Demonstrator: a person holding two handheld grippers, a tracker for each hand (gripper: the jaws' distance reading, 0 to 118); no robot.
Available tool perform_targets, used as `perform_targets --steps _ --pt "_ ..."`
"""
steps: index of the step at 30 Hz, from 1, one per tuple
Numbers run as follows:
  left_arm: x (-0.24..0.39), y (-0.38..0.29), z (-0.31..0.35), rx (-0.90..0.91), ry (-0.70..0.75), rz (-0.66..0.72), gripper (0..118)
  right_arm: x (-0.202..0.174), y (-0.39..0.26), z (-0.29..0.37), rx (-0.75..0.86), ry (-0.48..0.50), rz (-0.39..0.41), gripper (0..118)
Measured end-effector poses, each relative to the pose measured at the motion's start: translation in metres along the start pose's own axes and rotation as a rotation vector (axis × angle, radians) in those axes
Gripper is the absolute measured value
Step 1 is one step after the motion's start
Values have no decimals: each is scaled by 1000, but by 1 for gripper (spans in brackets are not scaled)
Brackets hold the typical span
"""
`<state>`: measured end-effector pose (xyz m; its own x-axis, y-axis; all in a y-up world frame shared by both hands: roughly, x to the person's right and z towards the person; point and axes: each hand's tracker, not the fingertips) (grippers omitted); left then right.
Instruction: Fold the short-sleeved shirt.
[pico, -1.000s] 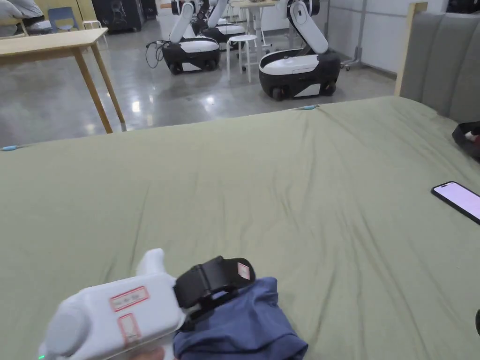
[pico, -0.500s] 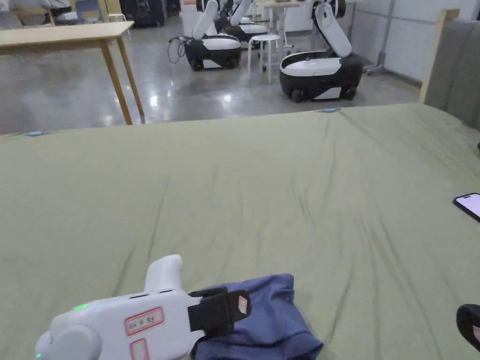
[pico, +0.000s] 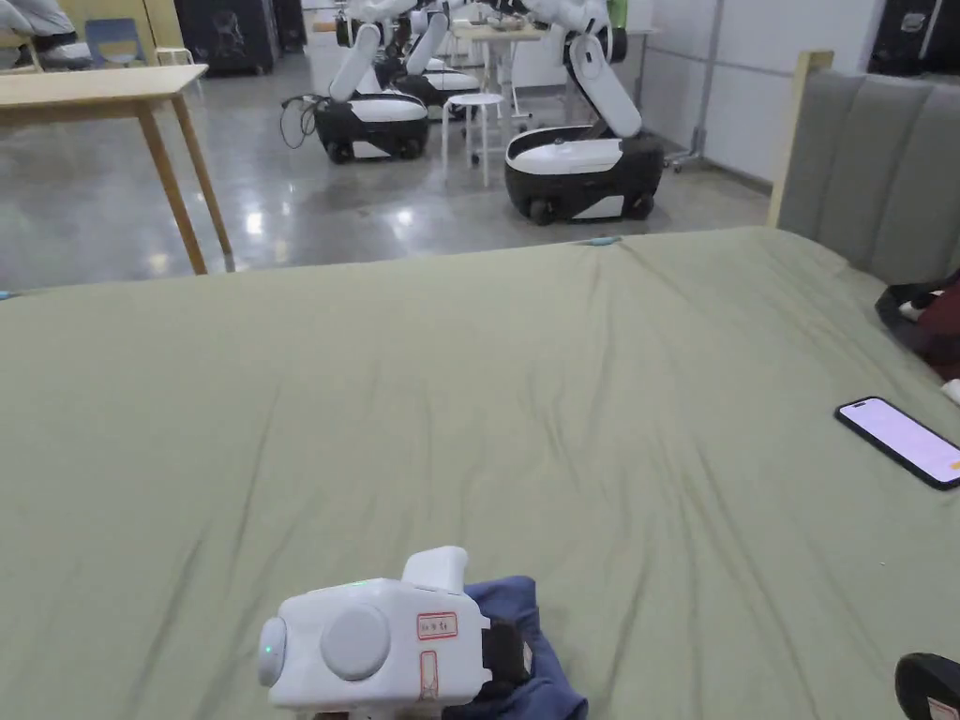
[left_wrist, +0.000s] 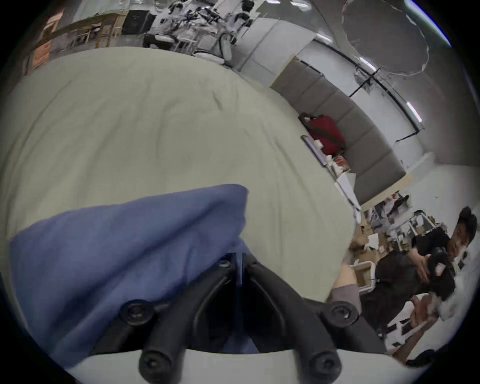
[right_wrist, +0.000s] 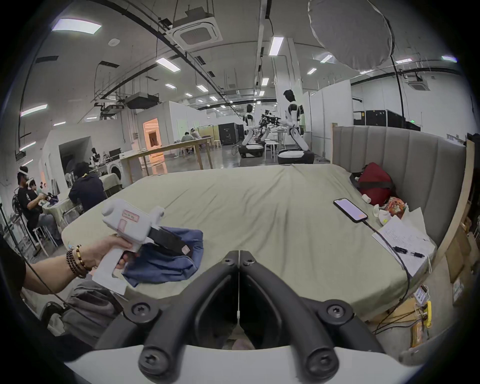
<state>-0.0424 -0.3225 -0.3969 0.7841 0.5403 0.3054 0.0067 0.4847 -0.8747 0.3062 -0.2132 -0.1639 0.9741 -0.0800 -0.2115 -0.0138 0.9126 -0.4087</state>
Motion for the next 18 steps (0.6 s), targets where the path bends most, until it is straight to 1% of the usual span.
perform_targets --steps 1,3,6,7,8,9,11,13,15,18 --pt "2 -1 14 38 -49 11 4 0 0 0 -1 1 0 1" --pt "6 -7 52 157 -193 6 4 -2 0 -3 4 18 -1 1" --pt "5 -25 121 316 -281 -79 4 -5 5 -16 17 64 3 1" --pt "2 -33 139 349 -286 -90 4 -8 8 -23 22 73 2 1" --pt "-7 -44 162 398 -284 -76 4 -11 13 -33 37 105 1 1" --pt "-15 -56 182 447 -279 -62 4 -15 17 -44 51 155 -5 1" --pt "-30 -80 213 485 -275 -25 4 -28 27 -72 53 260 -28 1" --pt "-45 -103 236 504 -213 16 4 -36 29 -106 33 358 -56 1" --pt "-58 -125 252 523 -119 59 4 -43 25 -152 -24 492 -79 1" --pt "-76 -149 257 538 -88 145 4 -51 7 -214 -148 529 -150 1"
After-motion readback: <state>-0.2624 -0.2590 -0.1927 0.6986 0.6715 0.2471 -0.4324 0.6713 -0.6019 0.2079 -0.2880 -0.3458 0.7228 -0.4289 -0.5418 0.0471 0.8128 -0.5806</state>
